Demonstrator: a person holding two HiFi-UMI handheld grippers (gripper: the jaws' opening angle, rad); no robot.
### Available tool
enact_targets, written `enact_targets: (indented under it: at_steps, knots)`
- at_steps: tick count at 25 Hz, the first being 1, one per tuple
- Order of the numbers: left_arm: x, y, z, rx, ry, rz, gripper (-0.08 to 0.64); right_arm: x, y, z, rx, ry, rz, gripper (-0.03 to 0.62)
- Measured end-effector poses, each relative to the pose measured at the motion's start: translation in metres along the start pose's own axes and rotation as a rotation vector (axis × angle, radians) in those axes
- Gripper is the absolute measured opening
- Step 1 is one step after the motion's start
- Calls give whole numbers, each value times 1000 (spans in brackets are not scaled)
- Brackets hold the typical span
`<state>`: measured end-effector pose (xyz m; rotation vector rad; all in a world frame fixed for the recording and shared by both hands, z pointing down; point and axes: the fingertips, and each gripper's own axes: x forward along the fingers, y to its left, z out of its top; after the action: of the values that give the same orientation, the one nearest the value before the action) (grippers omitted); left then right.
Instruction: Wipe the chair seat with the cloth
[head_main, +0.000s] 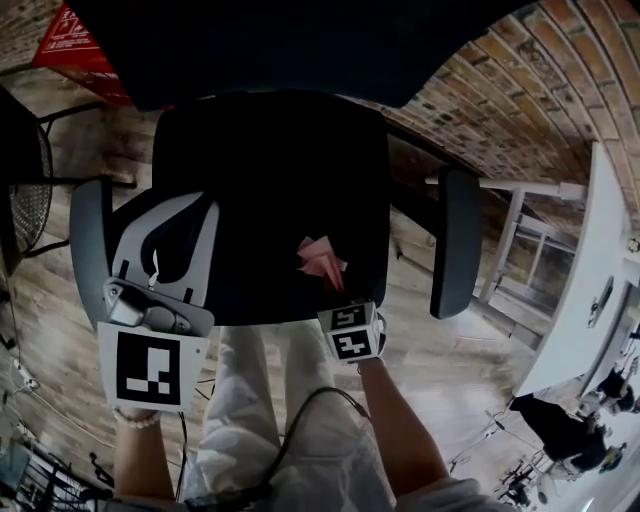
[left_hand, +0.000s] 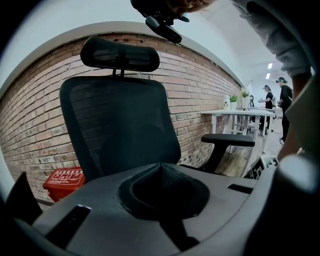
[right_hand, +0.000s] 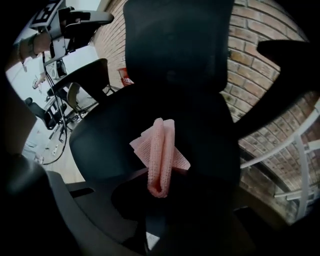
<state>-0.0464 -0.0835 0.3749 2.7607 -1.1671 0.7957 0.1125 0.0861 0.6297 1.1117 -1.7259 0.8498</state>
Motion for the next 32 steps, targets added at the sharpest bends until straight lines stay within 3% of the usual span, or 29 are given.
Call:
enact_targets:
  at_steps: [7, 13, 17, 24, 32]
  knots:
    - [10, -22, 10, 24, -4, -28, 18, -30, -56, -33, 62, 0, -102, 54]
    - [13, -22, 14, 29, -3, -27, 18, -48, -76, -63, 206, 24, -158, 54]
    - [12, -15, 14, 12, -3, -6, 18, -50, -64, -76, 263, 53, -121, 54]
    - [1, 1, 2, -57, 14, 48, 18, -37, -11, -76, 214, 94, -10, 54]
    - [-18, 25, -12, -80, 18, 100, 18, -8, 84, -43, 139, 76, 163, 54]
